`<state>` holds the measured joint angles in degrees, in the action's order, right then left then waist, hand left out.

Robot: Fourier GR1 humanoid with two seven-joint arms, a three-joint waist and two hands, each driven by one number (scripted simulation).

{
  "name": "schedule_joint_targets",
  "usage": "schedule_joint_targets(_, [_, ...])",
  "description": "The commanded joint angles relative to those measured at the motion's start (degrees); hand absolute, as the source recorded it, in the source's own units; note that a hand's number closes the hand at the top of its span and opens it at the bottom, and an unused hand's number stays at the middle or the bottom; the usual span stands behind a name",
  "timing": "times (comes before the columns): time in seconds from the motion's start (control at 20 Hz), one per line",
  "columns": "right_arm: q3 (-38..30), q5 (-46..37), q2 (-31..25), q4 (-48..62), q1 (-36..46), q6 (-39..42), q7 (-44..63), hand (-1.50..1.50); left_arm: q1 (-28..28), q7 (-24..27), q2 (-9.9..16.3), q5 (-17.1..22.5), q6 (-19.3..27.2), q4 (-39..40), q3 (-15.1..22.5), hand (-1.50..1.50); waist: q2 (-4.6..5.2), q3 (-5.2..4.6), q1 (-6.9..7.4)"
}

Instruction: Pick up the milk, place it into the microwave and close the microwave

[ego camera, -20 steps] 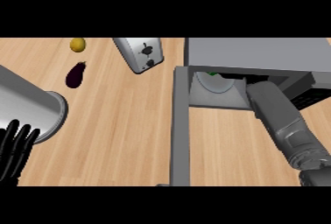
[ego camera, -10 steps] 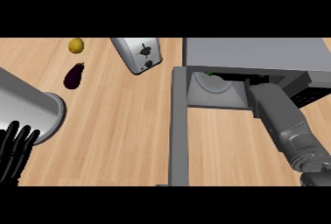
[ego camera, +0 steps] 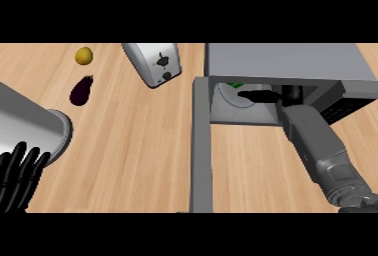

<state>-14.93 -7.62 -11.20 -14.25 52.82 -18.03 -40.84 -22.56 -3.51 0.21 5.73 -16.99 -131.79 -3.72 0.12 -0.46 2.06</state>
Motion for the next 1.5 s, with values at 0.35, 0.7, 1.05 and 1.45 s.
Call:
schedule_joint_targets(0.35, [0.89, 1.8, 1.96, -4.33, -13.92, 6.69, -1.13, -1.5, -0.71, 1.55, -0.14, -0.51, 1.18, 0.39, 0.53, -1.5, -0.52, 0.41, -3.03])
schedule_joint_targets(0.7, [0.84, 4.6, 7.22, -9.79, -22.17, 9.81, -4.15, -1.5, -2.44, -1.02, -0.2, -1.31, 2.01, -1.61, 4.9, -1.5, -0.54, 0.44, -3.04])
schedule_joint_targets(1.05, [2.65, 7.02, 8.67, -18.73, -34.11, 17.12, -7.17, -1.5, 1.65, -0.31, 2.5, 1.65, -4.28, 3.55, 6.95, -1.5, -0.48, 0.41, -3.55])
schedule_joint_targets(1.45, [7.95, 7.78, 9.71, -34.4, -51.4, 24.65, -9.68, -1.5, 2.09, 1.41, 3.86, -4.6, -7.58, 5.26, 12.0, 1.5, -0.42, 0.39, -2.73])
